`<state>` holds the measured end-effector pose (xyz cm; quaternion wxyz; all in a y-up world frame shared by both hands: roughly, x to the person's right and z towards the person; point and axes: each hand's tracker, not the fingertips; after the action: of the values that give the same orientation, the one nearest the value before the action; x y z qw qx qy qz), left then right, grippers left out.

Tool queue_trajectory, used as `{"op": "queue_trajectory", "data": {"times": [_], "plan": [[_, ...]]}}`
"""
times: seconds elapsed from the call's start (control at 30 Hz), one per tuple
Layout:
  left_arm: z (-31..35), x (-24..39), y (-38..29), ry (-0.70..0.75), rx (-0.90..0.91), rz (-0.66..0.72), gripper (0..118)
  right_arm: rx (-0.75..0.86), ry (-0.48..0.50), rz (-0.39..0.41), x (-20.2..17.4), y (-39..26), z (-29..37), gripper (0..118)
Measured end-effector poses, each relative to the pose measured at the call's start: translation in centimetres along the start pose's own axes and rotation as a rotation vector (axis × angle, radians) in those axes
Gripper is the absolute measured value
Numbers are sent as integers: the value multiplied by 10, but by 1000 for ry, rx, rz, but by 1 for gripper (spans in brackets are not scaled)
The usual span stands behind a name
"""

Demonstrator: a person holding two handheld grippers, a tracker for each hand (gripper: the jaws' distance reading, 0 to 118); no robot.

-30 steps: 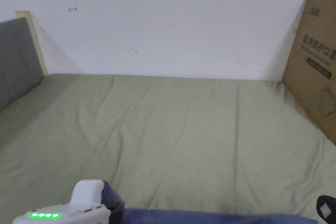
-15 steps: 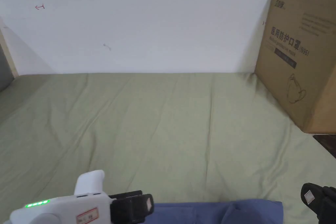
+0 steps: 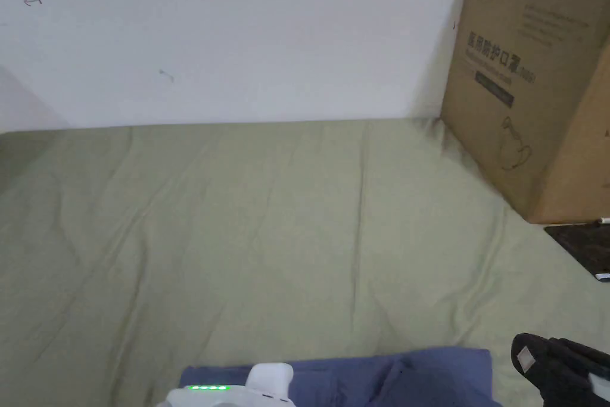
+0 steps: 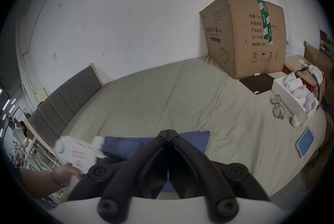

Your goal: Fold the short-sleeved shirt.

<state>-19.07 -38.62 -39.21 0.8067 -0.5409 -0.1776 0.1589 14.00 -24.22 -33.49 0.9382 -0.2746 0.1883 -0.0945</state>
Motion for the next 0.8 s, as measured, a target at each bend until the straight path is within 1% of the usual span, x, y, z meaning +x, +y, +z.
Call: {"op": "queue_trajectory", "data": {"times": [0.03, 0.1, 0.17, 0.2, 0.23, 0.27, 0.33, 0.4, 0.43, 0.47, 0.5, 0.57, 0.6, 0.63, 0.67, 0.7, 0.73, 0.77, 0.8], "plan": [[-11, 5, -2, 29, -29, -19, 1, -13, 13, -17, 2, -1, -1, 0], [0, 10, 3, 12, 50, -24, 0, -21, 6, -28, 1, -1, -3, 0], [16, 9, 3, -144, 87, 46, 1, -23, 6, -34, -1, -1, -4, 0], [27, 6, 0, -282, 102, 77, 1, -23, 14, -38, -2, 0, -4, 0], [37, 6, -2, -383, 114, 103, 1, -23, 19, -37, -3, 1, -5, 0], [49, 3, -4, -419, 147, 106, 1, -23, 20, -33, -5, 2, -5, 0], [85, -3, -7, -389, 245, 50, 1, -22, 19, -16, -9, 6, -6, 0], [119, -23, -11, -358, 320, 40, 1, -11, 20, -10, -12, 10, -4, 0], [137, -37, -14, -353, 349, 59, 1, -4, 22, -10, -13, 12, -2, 0], [151, -53, -16, -377, 361, 75, 1, 0, 26, -11, -14, 13, -1, 0], [163, -72, -18, -425, 344, 104, 1, 4, 31, -11, -15, 15, 0, 0], [180, -107, -22, -450, 342, 168, 2, 6, 45, -7, -16, 15, 1, 0], [188, -123, -26, -439, 347, 185, 9, 7, 45, -3, -18, 16, 1, 0], [192, -138, -30, -432, 366, 211, 27, 7, 42, 4, -20, 16, 1, 0], [195, -151, -33, -432, 384, 241, 68, 7, 41, 8, -21, 16, 1, 0], [195, -166, -38, -433, 395, 286, 100, 7, 39, 11, -23, 17, 1, 0], [192, -180, -42, -438, 397, 338, 118, 5, 38, 10, -24, 17, 1, 0], [187, -192, -46, -446, 395, 376, 116, 2, 39, 5, -24, 17, 1, 0], [180, -203, -51, -472, 380, 409, 118, -3, 40, 0, -25, 17, 0, 0]]}}
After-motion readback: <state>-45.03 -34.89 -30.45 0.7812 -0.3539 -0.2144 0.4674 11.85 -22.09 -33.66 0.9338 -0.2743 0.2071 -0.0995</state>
